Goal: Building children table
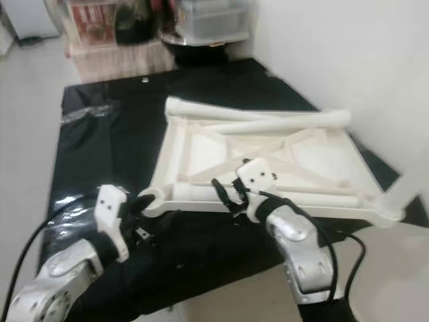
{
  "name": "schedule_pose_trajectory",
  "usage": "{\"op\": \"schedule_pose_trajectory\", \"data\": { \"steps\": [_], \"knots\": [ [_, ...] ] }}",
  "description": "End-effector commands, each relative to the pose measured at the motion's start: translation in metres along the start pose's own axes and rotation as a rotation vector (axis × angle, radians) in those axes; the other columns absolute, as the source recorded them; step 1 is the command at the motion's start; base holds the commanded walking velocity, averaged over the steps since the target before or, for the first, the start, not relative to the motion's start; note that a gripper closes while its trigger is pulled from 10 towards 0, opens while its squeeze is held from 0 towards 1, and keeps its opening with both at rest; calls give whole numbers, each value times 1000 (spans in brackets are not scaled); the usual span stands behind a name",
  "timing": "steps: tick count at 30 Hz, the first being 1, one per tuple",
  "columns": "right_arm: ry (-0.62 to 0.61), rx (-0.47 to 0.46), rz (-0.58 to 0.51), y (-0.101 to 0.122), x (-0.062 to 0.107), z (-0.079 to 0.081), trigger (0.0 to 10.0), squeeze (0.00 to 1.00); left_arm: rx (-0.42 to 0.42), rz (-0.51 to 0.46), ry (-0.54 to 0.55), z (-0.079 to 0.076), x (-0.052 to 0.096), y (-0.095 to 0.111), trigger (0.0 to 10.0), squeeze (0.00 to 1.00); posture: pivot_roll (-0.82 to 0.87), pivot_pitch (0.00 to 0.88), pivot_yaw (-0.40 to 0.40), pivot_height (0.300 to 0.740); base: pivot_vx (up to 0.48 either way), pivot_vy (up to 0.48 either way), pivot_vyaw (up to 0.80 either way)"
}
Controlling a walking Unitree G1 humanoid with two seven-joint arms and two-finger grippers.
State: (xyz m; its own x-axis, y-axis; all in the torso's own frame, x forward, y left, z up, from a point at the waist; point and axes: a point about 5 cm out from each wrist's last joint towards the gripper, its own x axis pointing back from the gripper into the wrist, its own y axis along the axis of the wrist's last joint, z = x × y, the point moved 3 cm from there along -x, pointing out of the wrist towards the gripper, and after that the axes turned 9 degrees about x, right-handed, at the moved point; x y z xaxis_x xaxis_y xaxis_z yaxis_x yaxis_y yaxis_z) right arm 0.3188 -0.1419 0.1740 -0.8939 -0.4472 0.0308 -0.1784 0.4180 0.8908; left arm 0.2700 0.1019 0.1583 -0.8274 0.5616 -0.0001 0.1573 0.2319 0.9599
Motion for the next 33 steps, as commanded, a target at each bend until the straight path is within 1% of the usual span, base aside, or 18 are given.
{"op": "schedule_pose_trajectory", "data": {
  "steps": [1,2,3,5,6,7,9,11,13,14,16,19,21,22,23,26,30,33],
  "knots": [
    [9,3,-11,1,2,1,10000,0,13,15,9,0,-1,-3,10000,0,-59,96,-14,740,0,0,0],
    [13,3,-14,2,2,2,10000,0,7,17,26,2,-1,-2,10000,0,-58,97,-15,740,0,0,0],
    [21,7,-19,3,2,3,10000,0,-27,34,84,8,-4,-3,10000,0,-56,97,-18,740,0,0,0],
    [23,9,-20,3,2,3,10000,0,-37,39,101,10,-5,-3,10000,0,-56,97,-18,740,0,0,0],
    [24,11,-21,3,2,3,10000,0,-50,49,137,14,-6,-4,10000,0,-54,98,-20,740,0,0,0],
    [24,11,-21,3,2,3,10000,0,-50,49,137,14,-6,-4,10000,0,-54,98,-20,740,0,0,0],
    [24,14,-24,4,1,2,10000,0,-52,61,208,21,-12,-4,10000,0,-55,97,-22,740,0,0,0],
    [25,14,-25,4,1,2,10000,0,-59,67,234,24,-14,-4,10000,0,-55,97,-22,740,0,0,0],
    [27,18,-27,5,1,2,10000,0,-36,70,282,29,-20,-4,10000,0,-56,96,-23,740,0,0,0],
    [27,18,-27,5,1,2,10000,0,-36,70,282,29,-20,-4,10000,0,-56,96,-23,740,0,0,0],
    [27,19,-29,6,0,2,10000,0,-17,78,314,33,-25,-3,10000,0,-59,97,-24,740,0,0,0],
    [28,21,-30,6,1,2,10000,0,-23,98,322,35,-34,-3,10000,0,-60,97,-22,740,0,0,0],
    [29,22,-30,6,0,2,10000,0,-14,104,315,33,-43,-1,10000,0,-63,98,-23,740,0,0,0],
    [29,22,-30,6,0,2,10000,0,-14,104,315,33,-43,-1,10000,0,-63,98,-23,740,0,0,0],
    [31,23,-30,7,0,3,10000,0,-6,110,299,30,-50,0,10000,0,-65,98,-23,740,0,0,0],
    [31,23,-31,7,0,3,10000,0,-1,113,295,29,-52,0,10000,0,-65,99,-23,740,0,0,0],
    [31,22,-31,7,0,4,10000,0,84,140,288,27,-64,-1,10000,0,-71,102,-16,740,0,0,0],
    [31,20,-30,7,0,4,10000,0,112,156,302,29,-67,-1,10000,0,-72,102,-15,740,0,0,0]
  ]
}}
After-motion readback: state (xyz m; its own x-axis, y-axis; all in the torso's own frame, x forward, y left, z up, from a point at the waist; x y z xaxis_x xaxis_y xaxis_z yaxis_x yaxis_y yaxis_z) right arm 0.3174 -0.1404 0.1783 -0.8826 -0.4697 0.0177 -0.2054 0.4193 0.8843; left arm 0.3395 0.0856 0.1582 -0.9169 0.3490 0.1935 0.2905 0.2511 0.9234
